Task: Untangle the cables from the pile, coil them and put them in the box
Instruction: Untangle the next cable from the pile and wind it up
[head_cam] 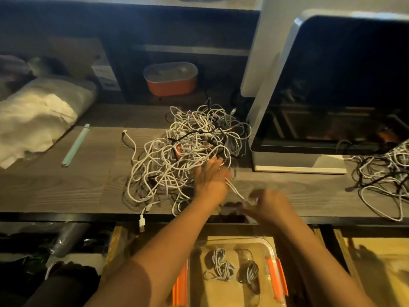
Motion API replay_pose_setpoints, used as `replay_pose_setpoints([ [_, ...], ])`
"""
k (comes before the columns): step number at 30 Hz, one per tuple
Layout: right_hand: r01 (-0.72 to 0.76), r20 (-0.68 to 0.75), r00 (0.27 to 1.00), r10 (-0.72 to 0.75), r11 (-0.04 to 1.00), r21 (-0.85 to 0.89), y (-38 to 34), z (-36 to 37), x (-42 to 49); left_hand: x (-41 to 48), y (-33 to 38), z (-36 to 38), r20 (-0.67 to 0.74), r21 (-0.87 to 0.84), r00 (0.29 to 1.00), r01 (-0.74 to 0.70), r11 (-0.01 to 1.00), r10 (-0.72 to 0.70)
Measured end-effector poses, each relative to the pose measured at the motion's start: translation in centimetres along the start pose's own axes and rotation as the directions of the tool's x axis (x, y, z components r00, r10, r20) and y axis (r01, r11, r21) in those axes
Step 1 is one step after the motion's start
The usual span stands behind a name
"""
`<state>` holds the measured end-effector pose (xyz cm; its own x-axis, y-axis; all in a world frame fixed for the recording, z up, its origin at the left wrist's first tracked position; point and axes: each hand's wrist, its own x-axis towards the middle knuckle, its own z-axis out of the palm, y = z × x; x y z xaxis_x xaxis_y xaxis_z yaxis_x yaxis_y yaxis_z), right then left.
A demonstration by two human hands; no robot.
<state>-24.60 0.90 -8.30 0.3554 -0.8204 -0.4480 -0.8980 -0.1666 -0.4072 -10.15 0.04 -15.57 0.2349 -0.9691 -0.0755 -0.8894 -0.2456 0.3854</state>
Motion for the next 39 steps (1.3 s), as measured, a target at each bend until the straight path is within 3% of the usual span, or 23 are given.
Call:
replay_pose_setpoints([
  [1, 0.012, 0.068, 0.998, -0.006, 0.995, -0.094, 0.2, 0.5, 0.3, 0.0, 0.2, -0.1, -0.008, 0.010, 1.000, -0.014, 1.000, 0.014],
  [2, 0.049, 0.088, 0.995, -0.042, 0.995, -0.083, 0.3, 0.8, 0.4, 0.1, 0.2, -0.2, -0.007, 0.012, 1.000, -0.024, 1.000, 0.024],
  [4, 0.160, -0.014, 0.987, -0.161, 0.963, 0.218, 0.4, 1.2, 0.5, 0.1, 0.1, -0.2, 0.010, -0.041, 1.000, 0.003, 0.999, -0.003],
  [5, 0.219, -0.134, 0.975, -0.180, 0.892, 0.396, 0.3, 1.1, 0.4, 0.1, 0.0, -0.2, 0.008, -0.073, 1.000, 0.005, 0.997, -0.004],
  [7, 0.288, -0.296, 0.948, -0.118, 0.715, 0.637, -0.6, 0.5, 0.0, -0.3, -0.2, -0.2, -0.018, -0.130, 0.999, -0.037, 0.991, 0.035],
  [10, 0.244, -0.265, 0.964, 0.025, 0.316, 0.917, -2.2, 0.5, -0.2, -0.7, -0.1, -0.5, -0.045, -0.224, 0.998, -0.055, 0.973, 0.046],
  [12, 0.233, -0.247, 0.961, 0.122, 0.114, 0.966, -3.1, 0.0, -0.4, -0.6, 0.0, -0.7, -0.042, -0.248, 0.999, -0.039, 0.968, 0.030],
  [13, 0.248, -0.256, 0.954, 0.154, 0.071, 0.966, -3.3, -0.1, -0.5, -0.5, -0.1, -0.7, -0.043, -0.221, 0.998, -0.047, 0.974, 0.039],
  [14, 0.263, -0.273, 0.946, 0.174, 0.079, 0.962, -3.3, -0.3, -0.6, -0.3, -0.1, -0.7, -0.046, -0.174, 0.997, -0.062, 0.983, 0.055],
  [15, 0.276, -0.301, 0.936, 0.182, 0.152, 0.949, -3.1, -0.4, -0.7, -0.1, -0.1, -0.6, -0.040, -0.123, 0.996, -0.078, 0.989, 0.074],
  [18, 0.228, -0.326, 0.942, 0.072, 0.576, 0.785, -1.9, -0.8, -0.4, 0.5, -0.1, -0.7, 0.075, 0.016, 0.991, -0.113, 0.993, 0.111],
  [20, 0.008, -0.082, 0.996, 0.033, 0.891, 0.453, -0.8, -0.3, 0.4, 0.9, -0.2, -0.7, 0.100, 0.080, 0.989, -0.117, 0.990, 0.108],
  [22, -0.074, 0.154, 0.986, 0.059, 0.993, 0.093, 0.3, 0.6, 0.9, 1.1, -0.3, -0.8, 0.071, 0.080, 0.991, -0.117, 0.990, 0.112],
  [24, 0.028, 0.161, 0.986, -0.047, 0.993, 0.116, 0.9, 1.3, 0.8, 1.3, -0.5, -0.9, 0.051, 0.039, 0.991, -0.125, 0.991, 0.123],
  [26, 0.143, -0.020, 0.989, -0.149, 0.893, 0.426, 0.9, 1.3, 0.2, 1.2, -0.8, -1.0, 0.043, -0.031, 0.991, -0.126, 0.992, 0.127],
  [28, 0.202, -0.190, 0.977, -0.097, 0.706, 0.679, 0.2, 1.0, -0.1, 0.9, -0.9, -1.1, 0.045, -0.099, 0.989, -0.138, 0.985, 0.143],
  [31, 0.193, -0.221, 0.975, 0.034, 0.368, 0.909, -1.3, 1.3, 0.2, 0.6, -0.2, -1.7, 0.051, -0.200, 0.996, -0.058, 0.978, 0.070],
  [33, 0.193, -0.203, 0.975, 0.092, 0.104, 0.976, -2.4, 1.2, 0.0, 0.7, 0.3, -2.3, 0.060, -0.206, 0.998, -0.016, 0.978, 0.029],
  [35, 0.203, -0.192, 0.972, 0.133, -0.082, 0.976, -3.0, 0.9, -0.3, 0.5, 0.6, -2.6, 0.049, -0.137, 0.995, -0.083, 0.987, 0.091],
  [36, 0.209, -0.193, 0.967, 0.166, -0.091, 0.974, -3.0, 0.8, -0.5, 0.3, 0.7, -2.7, 0.026, -0.088, 0.989, -0.142, 0.986, 0.145],
  [37, 0.216, -0.214, 0.955, 0.205, 0.010, 0.976, -2.6, 0.8, -0.3, 0.2, 0.7, -2.6, 0.018, -0.041, 0.980, -0.197, 0.980, 0.198],
  [39, 0.206, -0.292, 0.934, 0.207, 0.356, 0.911, -2.1, 0.5, -0.3, 0.1, 0.8, -2.6, 0.086, 0.028, 0.969, -0.236, 0.971, 0.233],
])
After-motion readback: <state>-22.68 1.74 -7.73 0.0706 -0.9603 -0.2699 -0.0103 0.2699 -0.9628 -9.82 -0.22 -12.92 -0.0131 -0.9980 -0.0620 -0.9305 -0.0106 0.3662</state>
